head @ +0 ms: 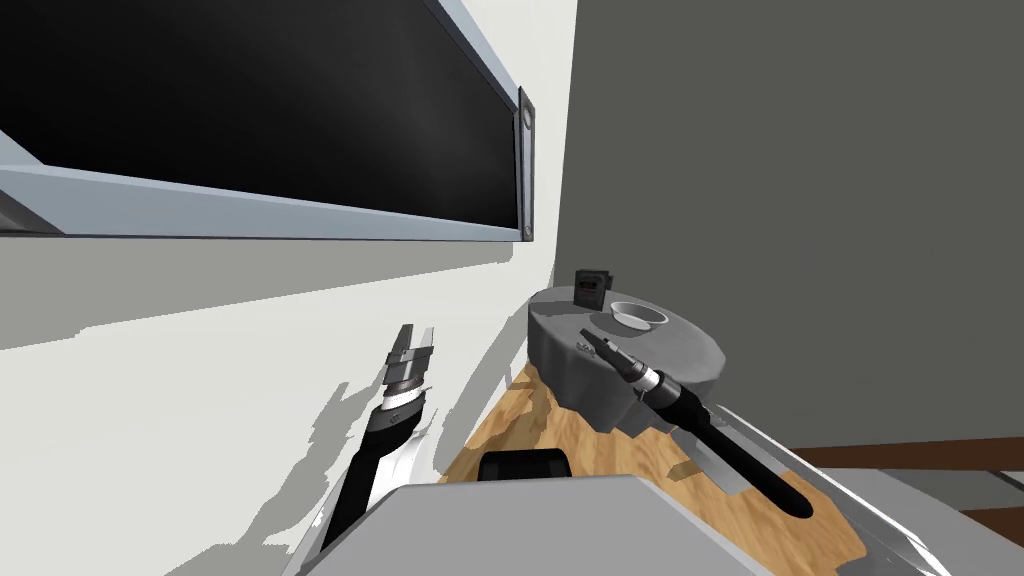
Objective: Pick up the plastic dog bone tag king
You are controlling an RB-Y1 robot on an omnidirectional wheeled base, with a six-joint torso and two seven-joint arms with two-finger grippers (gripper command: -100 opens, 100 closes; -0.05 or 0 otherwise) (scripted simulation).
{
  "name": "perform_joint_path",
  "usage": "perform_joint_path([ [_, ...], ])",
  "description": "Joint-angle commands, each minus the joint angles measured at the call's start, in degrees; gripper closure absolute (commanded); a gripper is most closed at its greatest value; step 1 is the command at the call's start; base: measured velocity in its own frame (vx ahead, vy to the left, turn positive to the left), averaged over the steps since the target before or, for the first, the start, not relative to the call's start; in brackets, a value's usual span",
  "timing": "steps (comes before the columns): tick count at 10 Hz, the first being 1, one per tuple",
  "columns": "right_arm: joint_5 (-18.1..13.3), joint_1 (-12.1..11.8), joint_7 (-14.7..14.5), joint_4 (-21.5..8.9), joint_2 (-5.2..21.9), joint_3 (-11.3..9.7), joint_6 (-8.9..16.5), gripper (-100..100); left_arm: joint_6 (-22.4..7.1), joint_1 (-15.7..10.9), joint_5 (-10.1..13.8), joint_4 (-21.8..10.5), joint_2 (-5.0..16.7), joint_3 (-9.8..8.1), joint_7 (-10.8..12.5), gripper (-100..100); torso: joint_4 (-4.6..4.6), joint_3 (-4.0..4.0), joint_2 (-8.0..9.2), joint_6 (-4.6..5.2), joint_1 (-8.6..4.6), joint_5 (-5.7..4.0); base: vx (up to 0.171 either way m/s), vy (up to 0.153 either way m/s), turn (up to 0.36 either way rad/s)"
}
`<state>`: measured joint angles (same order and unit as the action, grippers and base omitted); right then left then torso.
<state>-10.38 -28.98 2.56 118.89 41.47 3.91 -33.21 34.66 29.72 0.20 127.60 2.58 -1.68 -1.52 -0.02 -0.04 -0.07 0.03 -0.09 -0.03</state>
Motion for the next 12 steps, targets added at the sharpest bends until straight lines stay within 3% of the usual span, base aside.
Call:
perform_joint_path([
  [1,-0.8,-0.3,0.2,-0.8,2.9,0.3,0.1,-100,0.0,0.0,0.0,0.0,0.0,0.0,0.0,0,0.0,0.0,0.0,0.0,0.0,0.0,0.006,-0.025,0.117],
  [12,-5.1,-1.9,2.4,-5.7,21.2,1.0,0.1,-100,0.0,0.0,0.0,0.0,0.0,0.0,0.0,0,0.0,0.0,0.0,-0.01,0.09,0.01,0.003,-0.014,0.075],
])
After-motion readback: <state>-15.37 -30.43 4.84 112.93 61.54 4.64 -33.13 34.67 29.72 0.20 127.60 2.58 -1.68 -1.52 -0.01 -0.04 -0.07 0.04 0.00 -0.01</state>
